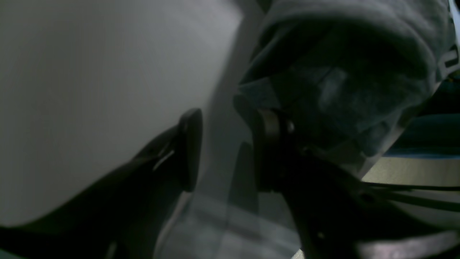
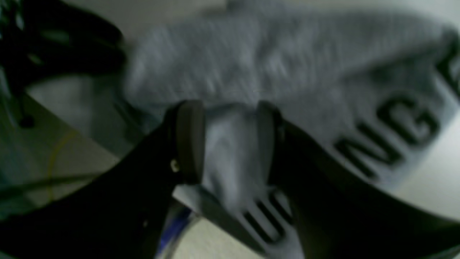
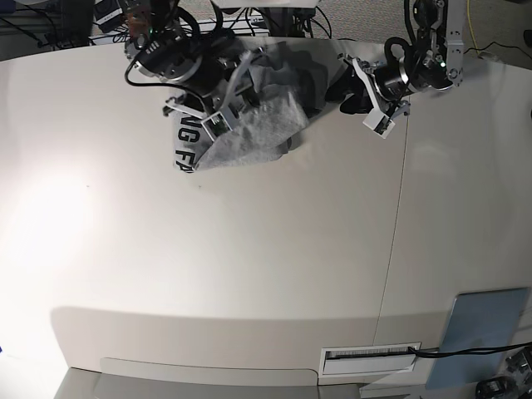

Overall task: Fold the T-shirt properly
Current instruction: 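Grasp the edge of the folded bundle with the right gripper, then lift and flip the bundle over with the right gripper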

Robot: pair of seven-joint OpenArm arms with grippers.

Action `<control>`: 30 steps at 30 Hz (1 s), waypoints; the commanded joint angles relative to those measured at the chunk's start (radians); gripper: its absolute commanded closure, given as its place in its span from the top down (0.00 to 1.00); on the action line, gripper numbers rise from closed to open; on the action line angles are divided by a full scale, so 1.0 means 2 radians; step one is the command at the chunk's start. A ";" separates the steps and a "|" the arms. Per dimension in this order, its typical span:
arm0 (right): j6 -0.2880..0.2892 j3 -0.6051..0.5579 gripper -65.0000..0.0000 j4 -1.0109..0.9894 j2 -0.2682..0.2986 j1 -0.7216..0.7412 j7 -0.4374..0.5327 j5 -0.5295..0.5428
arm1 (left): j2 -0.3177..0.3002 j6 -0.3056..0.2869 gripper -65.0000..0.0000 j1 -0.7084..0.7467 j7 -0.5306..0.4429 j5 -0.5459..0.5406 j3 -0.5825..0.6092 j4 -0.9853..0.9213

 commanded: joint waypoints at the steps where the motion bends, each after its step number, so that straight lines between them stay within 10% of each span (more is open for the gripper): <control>1: 0.001 0.007 0.37 0.011 0.009 0.001 0.011 -0.001 | -0.004 -0.004 0.36 -0.001 -0.009 -0.009 -0.002 0.009; 15: -0.014 -0.016 0.37 -0.097 0.032 0.082 0.055 -0.035 | -0.004 -0.003 0.36 -0.001 -0.009 -0.011 -0.002 0.009; 30: -0.085 -0.031 0.37 -0.186 -0.048 0.265 0.115 -0.050 | -0.004 -0.003 0.36 -0.001 -0.005 -0.011 -0.002 0.009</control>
